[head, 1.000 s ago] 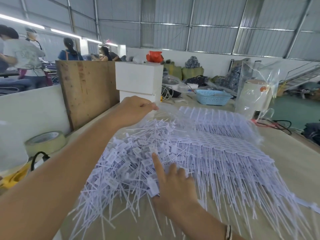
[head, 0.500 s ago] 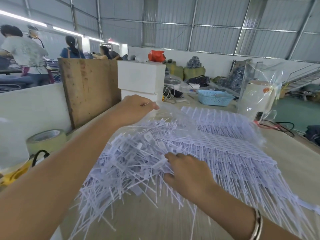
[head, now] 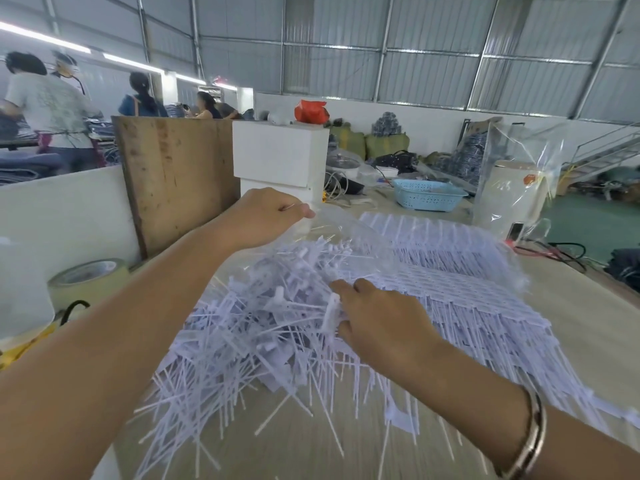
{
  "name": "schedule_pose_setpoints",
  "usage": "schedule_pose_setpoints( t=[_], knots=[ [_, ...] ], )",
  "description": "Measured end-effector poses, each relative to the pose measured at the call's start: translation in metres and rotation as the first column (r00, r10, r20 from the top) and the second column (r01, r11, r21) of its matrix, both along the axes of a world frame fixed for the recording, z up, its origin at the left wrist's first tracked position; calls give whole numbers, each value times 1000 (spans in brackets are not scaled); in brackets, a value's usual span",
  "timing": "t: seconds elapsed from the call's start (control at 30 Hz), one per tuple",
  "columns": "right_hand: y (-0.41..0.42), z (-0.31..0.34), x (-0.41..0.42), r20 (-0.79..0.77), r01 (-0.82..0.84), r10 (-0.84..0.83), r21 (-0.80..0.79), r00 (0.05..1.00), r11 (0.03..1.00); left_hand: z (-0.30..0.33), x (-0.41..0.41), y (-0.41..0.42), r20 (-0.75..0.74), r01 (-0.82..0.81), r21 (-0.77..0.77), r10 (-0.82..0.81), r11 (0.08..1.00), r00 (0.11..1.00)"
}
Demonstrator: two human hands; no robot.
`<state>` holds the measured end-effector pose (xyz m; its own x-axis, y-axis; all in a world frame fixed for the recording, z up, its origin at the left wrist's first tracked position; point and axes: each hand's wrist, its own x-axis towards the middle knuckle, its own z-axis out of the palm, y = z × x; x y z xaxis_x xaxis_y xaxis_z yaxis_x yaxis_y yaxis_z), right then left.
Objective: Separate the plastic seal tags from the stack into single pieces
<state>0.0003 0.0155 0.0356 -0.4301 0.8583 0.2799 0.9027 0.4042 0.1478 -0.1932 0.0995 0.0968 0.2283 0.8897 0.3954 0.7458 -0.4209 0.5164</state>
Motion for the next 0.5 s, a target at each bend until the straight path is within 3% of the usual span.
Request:
schedule_pose_setpoints(
  t=[0.23, 0.5],
  knots=[
    [8, 19, 5, 47, 41, -50, 170, 998, 985, 3, -2, 4, -9, 2, -6, -2, 1000, 1000],
    [60, 39, -27, 83, 117, -129, 137, 988, 984, 18, 6, -3, -14, 70, 62, -70, 996, 997]
  ],
)
